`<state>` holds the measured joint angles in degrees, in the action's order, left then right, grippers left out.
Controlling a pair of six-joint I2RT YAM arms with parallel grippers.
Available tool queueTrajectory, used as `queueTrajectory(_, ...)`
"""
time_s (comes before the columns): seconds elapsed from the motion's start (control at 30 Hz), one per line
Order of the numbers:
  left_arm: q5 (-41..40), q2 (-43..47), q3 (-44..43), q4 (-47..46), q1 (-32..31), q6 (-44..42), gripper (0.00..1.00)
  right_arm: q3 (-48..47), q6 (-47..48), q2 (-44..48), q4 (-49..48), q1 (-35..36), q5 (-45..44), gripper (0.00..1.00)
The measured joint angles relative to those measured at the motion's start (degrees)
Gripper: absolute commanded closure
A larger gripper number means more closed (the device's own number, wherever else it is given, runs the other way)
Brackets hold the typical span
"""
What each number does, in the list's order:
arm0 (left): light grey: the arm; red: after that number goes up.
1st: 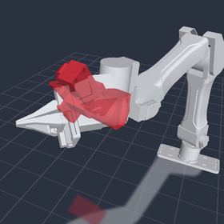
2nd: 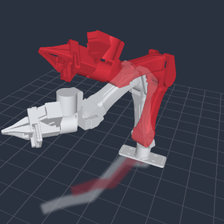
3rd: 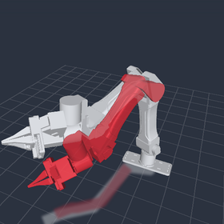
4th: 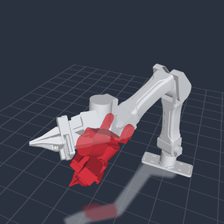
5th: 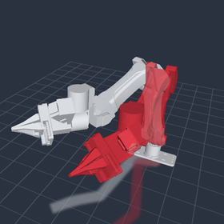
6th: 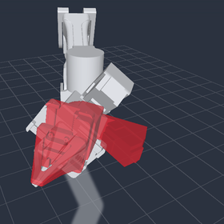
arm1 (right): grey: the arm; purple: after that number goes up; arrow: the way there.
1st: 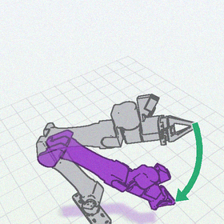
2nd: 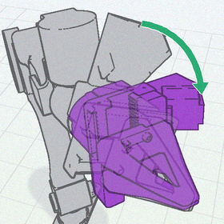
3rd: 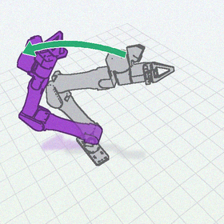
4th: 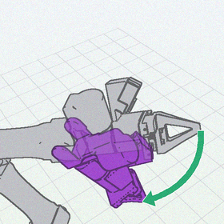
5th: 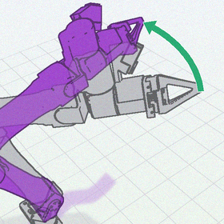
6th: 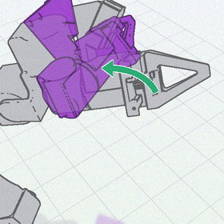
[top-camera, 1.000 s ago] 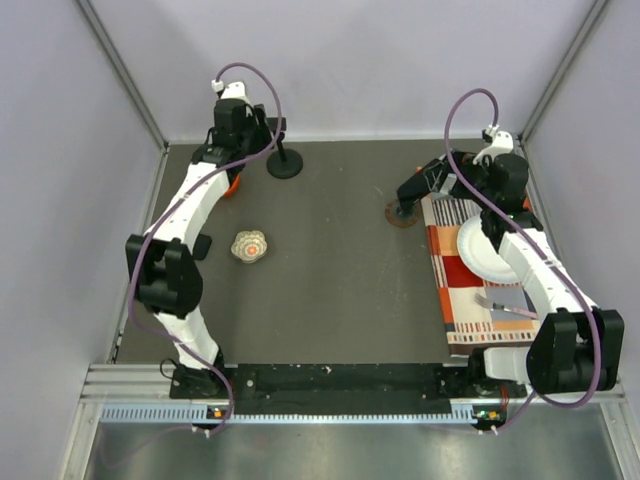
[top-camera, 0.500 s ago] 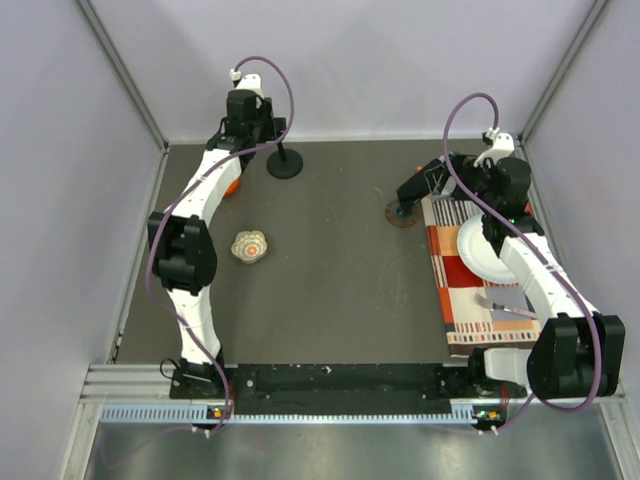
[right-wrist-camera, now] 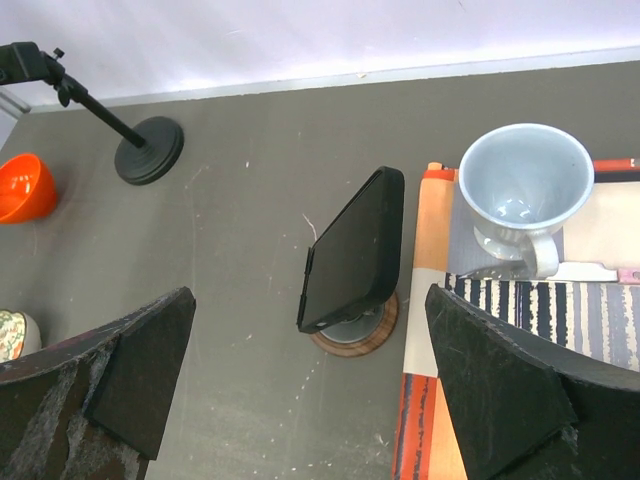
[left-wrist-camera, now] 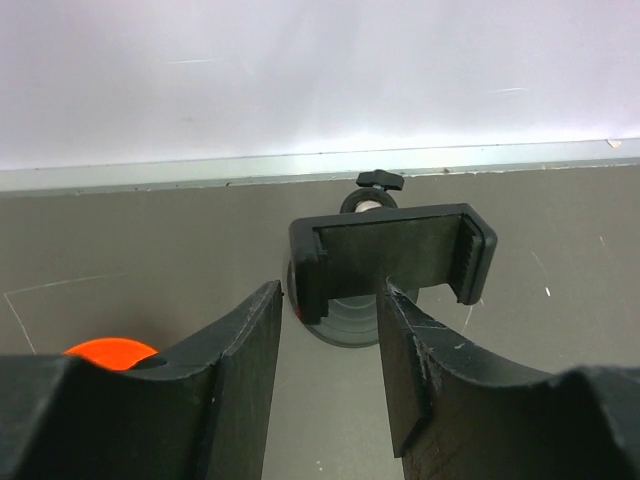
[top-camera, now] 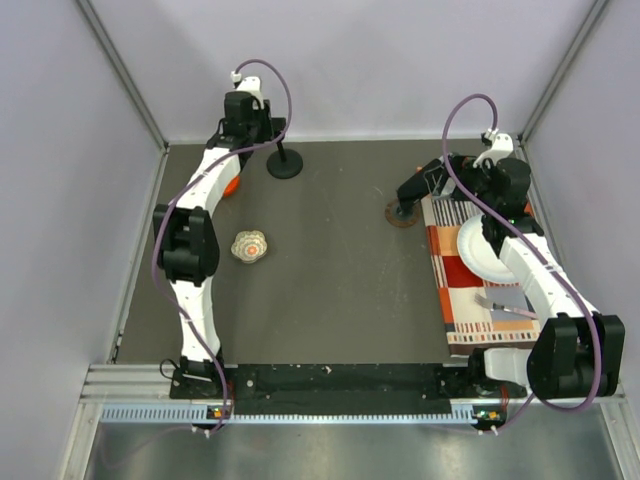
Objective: Place the phone on the phone stand
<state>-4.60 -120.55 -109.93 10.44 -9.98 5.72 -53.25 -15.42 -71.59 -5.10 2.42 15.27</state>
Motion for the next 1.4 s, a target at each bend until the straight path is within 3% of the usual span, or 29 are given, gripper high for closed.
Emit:
queueTrajectory(0.13, 2.8, -0.1, 0.0, -0.7, 1.1, 0.4, 0.64, 0.0, 0.0, 0.0, 0.0, 0.0, 0.1, 0.01)
queueTrajectory(0.2, 3.8, -0.1, 0.0, -1.4, 1.4, 0.5, 0.79, 0.0, 0.0, 0.0, 0.0, 0.0, 0.3, 0.01)
queueTrajectory(0.37, 5.3, -0.1, 1.0, -4.0, 1.7, 0.1, 0.99, 0.0, 0.0, 0.0, 0.0, 0.0, 0.5, 0.01)
queueTrajectory(0.7, 2.0, 3.7, 6.9, -6.5, 0.4, 3.3, 1.00, 0.0, 0.0, 0.0, 0.0, -0.1, 0.8, 0.01)
queueTrajectory(0.9, -9.3, 13.2, 14.7, 1.9, -6.6, 10.1, 1.00, 0.0, -0.2, 0.0, 0.0, -0.1, 1.2, 0.03)
queueTrajectory(1.1, -14.1, 27.8, 27.4, 11.1, -13.0, 22.4, 1.00, 0.6, -0.8, 2.3, 1.3, 0.5, 1.4, 0.05)
queueTrajectory(1.23, -20.2, 35.9, 32.8, 17.6, -18.9, 28.1, 1.00, 3.1, -1.2, 5.9, 2.1, 4.7, -0.2, 0.06)
queueTrajectory(1.4, -28.3, 41.6, 36.3, 23.6, -28.6, 31.3, 1.00, 3.7, -1.7, 6.9, 2.7, 15.6, -1.9, 0.06)
